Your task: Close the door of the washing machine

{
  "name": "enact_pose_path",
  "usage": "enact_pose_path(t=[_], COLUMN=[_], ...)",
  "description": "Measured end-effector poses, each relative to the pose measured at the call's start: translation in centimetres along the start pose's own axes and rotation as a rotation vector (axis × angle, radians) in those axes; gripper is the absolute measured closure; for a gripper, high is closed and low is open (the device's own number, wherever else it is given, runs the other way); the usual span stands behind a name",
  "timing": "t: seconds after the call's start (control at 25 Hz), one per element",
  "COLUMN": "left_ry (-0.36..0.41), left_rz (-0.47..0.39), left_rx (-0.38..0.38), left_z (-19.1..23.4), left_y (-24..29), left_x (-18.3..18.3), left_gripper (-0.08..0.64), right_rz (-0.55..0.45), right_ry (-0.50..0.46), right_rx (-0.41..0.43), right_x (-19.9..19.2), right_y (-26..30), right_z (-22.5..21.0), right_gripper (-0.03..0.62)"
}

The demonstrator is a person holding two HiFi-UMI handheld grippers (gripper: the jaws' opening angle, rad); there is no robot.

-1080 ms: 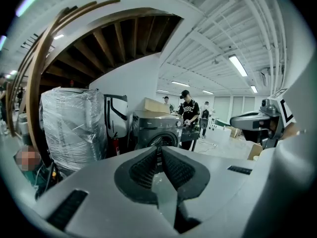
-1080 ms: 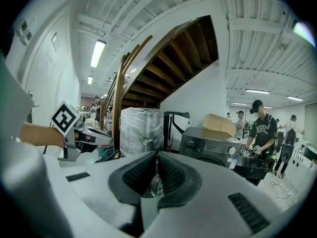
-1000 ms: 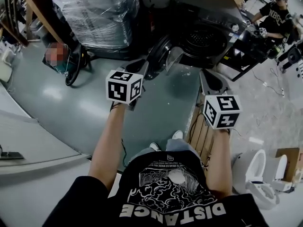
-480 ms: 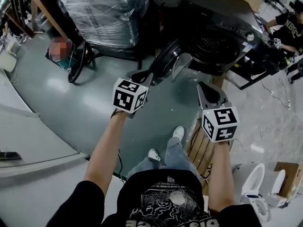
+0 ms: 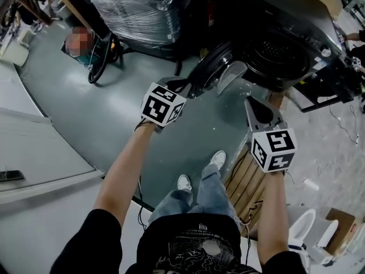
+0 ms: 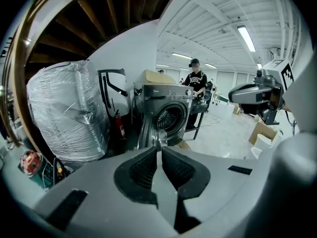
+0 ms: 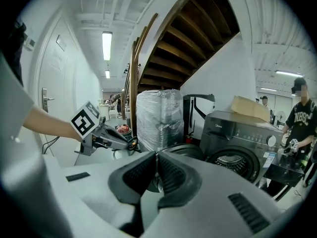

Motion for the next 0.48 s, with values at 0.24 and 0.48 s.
enact_pose_path(t=[0.24, 0.48], left_ry=[-0.015, -0.038], left_rz=[0.056, 0.100], left_rx=[0.008, 0.010], left_z=[1.8, 4.0], left_y=[4.0, 8.1], left_x=[-1.2, -2.5], left_gripper=[0.528, 0.462], right_rz=[0.027, 0.067], right_ry=[-0.003, -0.011], right_rx=[0.053, 0.111], right_x=[-1.4, -3.0], right_y=[2.9, 6.7], right_z=[-1.4, -3.4], right_gripper=[0.569, 0.569])
Point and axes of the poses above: the fingertips, and each gripper's own axes: y forward along the fingers, z to its left, x out of its top, the point moved 9 cm from there along -y, backward along the fingers, and after that the axes turned 1 degree about z, right-handed, at the moved point
